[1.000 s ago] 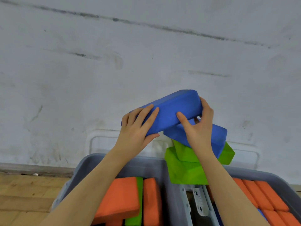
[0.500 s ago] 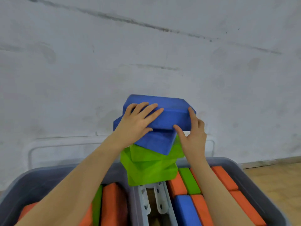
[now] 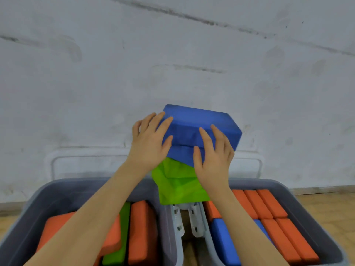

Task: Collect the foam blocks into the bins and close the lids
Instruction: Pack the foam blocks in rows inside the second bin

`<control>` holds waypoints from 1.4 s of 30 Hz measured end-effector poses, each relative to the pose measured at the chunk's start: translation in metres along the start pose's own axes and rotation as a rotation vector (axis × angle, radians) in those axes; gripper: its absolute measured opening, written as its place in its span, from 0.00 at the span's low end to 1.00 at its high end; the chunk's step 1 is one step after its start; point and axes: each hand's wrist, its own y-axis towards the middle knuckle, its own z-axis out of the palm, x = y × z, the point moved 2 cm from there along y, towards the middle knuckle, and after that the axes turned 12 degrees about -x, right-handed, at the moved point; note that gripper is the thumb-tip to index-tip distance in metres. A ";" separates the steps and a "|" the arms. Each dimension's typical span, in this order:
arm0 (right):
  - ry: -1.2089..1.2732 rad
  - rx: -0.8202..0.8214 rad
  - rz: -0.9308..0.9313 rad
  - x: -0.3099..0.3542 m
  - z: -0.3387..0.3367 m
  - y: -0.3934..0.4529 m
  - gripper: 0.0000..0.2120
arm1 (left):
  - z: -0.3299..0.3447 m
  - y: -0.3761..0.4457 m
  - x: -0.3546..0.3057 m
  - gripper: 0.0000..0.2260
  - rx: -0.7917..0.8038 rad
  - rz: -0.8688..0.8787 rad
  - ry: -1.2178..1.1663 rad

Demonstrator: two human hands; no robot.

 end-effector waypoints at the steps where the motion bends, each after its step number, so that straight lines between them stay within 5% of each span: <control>1: 0.041 0.009 -0.022 0.013 0.005 -0.008 0.20 | -0.009 -0.008 0.011 0.21 -0.009 -0.025 0.010; 5: 0.120 0.096 -0.109 0.068 0.033 -0.053 0.15 | -0.043 -0.064 0.067 0.20 0.054 -0.176 0.043; 11: 0.234 0.474 -0.107 0.127 0.094 -0.157 0.16 | -0.070 -0.190 0.148 0.23 0.401 -0.470 0.087; 18: -0.019 1.244 -0.062 0.130 0.153 -0.268 0.40 | -0.073 -0.316 0.204 0.41 0.989 -0.519 0.217; 21: -0.011 1.363 0.019 0.118 0.161 -0.300 0.47 | -0.073 -0.345 0.208 0.43 1.141 -0.529 0.317; 26: 0.201 1.372 0.192 0.109 0.165 -0.326 0.53 | -0.071 -0.349 0.212 0.48 1.185 -0.553 0.350; 32: 0.506 1.082 0.327 0.112 0.148 -0.302 0.37 | -0.076 -0.342 0.215 0.47 1.102 -0.618 0.186; 36: 0.473 0.827 0.309 0.111 0.135 -0.266 0.31 | -0.067 -0.328 0.200 0.42 0.945 -0.618 0.176; 42: 0.339 0.714 0.166 0.098 0.111 -0.230 0.29 | -0.039 -0.307 0.163 0.34 0.876 -0.531 -0.009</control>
